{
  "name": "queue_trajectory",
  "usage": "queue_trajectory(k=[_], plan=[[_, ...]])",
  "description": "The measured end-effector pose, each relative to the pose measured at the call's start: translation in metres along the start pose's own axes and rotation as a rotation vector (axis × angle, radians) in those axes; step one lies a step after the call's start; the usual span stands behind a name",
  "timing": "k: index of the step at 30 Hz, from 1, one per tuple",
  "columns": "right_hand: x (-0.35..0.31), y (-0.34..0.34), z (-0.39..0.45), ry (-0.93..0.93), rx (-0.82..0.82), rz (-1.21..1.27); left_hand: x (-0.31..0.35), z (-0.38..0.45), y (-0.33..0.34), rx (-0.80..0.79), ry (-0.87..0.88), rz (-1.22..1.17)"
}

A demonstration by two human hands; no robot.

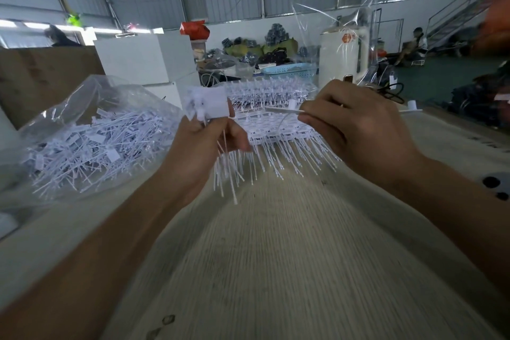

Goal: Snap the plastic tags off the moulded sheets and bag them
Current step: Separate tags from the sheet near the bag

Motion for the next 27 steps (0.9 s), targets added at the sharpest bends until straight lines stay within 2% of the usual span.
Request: queue_trajectory(k=[9,14,17,22,27], plan=[[-0.008,-0.002,0.002,-0.021,0.055,0.03,-0.004,-0.004,0.016,-0.085,0.019,-0.101],[0.002,-0.001,-0.001,0.028,0.049,0.056,-0.028,-0.014,0.031,-0.202,-0.053,0.018],[0.003,-0.001,-0.001,0.033,0.051,0.061,-0.032,-0.014,0.032,-0.136,-0.109,0.038],[0.003,0.0,-0.001,0.037,0.05,0.072,-0.018,0.0,0.012,-0.088,-0.106,-0.143],[0.0,-0.001,-0.002,0.018,0.056,0.061,-0.038,-0.015,0.024,-0.078,-0.208,-0.081]])
Point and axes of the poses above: each hand's wrist, its own z-axis towards the middle knuckle, its own y-axis out of the palm, x = y × z, the point moved 7 cm from there along z, towards the middle knuckle, and after that the axes turned 10 degrees about z, right-handed, at the moved point
